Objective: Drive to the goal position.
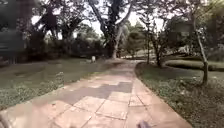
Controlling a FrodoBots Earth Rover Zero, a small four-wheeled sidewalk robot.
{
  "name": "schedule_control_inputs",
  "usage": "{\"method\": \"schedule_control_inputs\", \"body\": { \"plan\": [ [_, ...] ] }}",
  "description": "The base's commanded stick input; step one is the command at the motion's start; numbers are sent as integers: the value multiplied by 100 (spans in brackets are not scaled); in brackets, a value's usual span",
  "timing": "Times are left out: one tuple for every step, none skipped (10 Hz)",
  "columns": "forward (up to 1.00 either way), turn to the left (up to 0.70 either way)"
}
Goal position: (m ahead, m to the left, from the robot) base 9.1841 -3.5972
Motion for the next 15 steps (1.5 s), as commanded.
{"method": "schedule_control_inputs", "body": {
  "plan": [
    [100, -37],
    [100, -32],
    [100, 0],
    [100, 0],
    [100, -1],
    [100, -16],
    [100, -33],
    [100, -13],
    [100, -9],
    [100, -37],
    [100, -36],
    [100, -3],
    [100, -4],
    [100, -38],
    [100, -35]
  ]
}}
